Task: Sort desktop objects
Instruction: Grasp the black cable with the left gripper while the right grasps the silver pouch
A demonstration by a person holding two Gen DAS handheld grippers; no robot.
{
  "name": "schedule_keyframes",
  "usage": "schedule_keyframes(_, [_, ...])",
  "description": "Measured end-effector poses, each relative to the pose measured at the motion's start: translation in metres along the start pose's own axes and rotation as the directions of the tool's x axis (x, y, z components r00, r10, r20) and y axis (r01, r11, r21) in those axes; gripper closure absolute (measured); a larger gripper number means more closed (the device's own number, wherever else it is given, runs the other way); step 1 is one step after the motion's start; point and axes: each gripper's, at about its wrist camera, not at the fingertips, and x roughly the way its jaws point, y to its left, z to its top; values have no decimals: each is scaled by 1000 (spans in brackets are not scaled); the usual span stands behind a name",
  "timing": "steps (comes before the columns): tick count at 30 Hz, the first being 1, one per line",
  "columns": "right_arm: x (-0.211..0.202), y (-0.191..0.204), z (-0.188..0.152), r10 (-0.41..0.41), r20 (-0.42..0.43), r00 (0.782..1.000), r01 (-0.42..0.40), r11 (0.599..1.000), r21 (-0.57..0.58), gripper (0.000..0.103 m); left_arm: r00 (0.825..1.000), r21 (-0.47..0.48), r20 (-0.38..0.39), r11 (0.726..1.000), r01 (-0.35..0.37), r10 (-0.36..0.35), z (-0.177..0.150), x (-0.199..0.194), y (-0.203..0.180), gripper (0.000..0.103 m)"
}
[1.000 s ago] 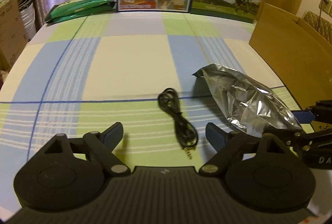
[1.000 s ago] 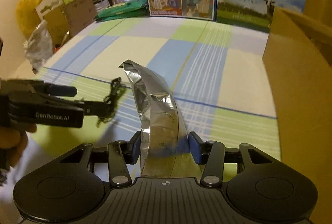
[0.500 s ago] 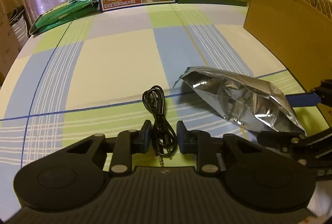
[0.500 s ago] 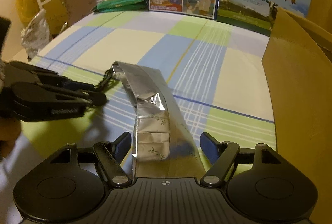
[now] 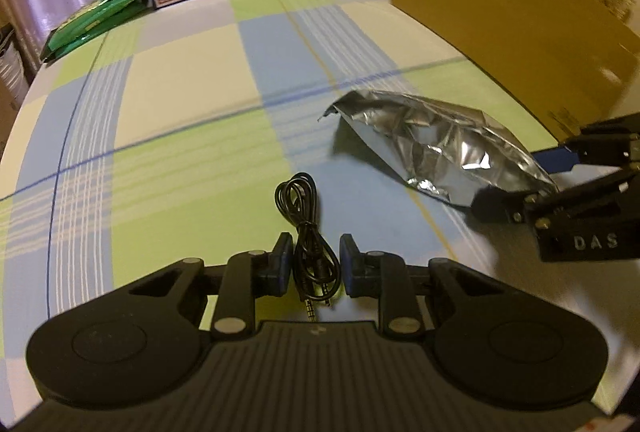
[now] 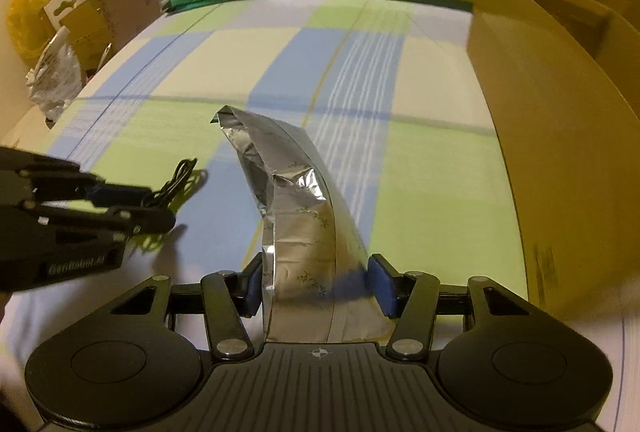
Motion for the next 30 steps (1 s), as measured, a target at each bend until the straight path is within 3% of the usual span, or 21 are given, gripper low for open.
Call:
schedule_keyframes(3, [-16, 4, -21, 12, -1, 1000, -12, 1000, -2, 51, 1000, 25, -15, 1000, 4, -4, -13, -6, -7, 82])
schedule_keyframes(5, [-23, 7, -29, 34, -1, 999, -34, 999, -10, 36, 1000, 32, -24, 999, 5, -4, -17, -6, -8, 81])
schedule_keyframes(8, [-26, 13, -29, 36, 1, 999, -36, 998, -56, 29, 1000, 19, -16, 1000, 3, -3, -18, -6, -4, 77])
schedule_keyframes(11, [-22, 21, -20, 24, 8, 1000, -22, 989, -147, 28, 1000, 11, -12, 1000, -8, 8, -16, -5, -1, 71])
schedule_keyframes(15, [-3, 26, -7, 37, -45, 998, -47, 970, -239, 28, 1000, 2, -8, 1000, -6, 6, -16, 0, 0, 63])
schedule_keyframes(21, [21, 12, 6, 85, -127, 988, -108, 977, -183, 28, 1000, -8, -12, 1000, 9, -9, -14, 2, 2, 62])
schedule_keyframes(30, [30, 11, 12, 59, -123, 991, -86, 970, -227, 29, 1000, -1, -19, 1000, 12, -12, -11, 5, 0, 64])
